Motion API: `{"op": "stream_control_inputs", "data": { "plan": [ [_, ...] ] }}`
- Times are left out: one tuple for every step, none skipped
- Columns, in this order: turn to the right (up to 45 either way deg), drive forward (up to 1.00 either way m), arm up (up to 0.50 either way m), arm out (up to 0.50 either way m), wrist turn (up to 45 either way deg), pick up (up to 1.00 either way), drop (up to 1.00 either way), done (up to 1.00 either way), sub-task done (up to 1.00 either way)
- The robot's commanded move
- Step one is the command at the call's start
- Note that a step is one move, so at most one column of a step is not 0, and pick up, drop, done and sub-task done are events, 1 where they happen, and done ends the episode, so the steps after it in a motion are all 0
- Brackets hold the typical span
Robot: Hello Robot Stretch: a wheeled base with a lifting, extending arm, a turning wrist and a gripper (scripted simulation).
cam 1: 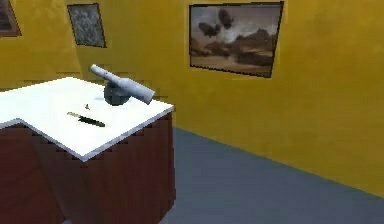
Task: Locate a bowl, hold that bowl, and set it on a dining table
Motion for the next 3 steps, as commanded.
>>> {"op": "stream_control_inputs", "data": {
  "plan": [
    [0.0,0.25,0.0,0.0,0.0,0.0,0.0,0.0,0.0],
    [-45.0,0.0,0.0,0.0,0.0,0.0,0.0,0.0,0.0],
    [-45.0,0.0,0.0,0.0,0.0,0.0,0.0,0.0,0.0]
  ]
}}
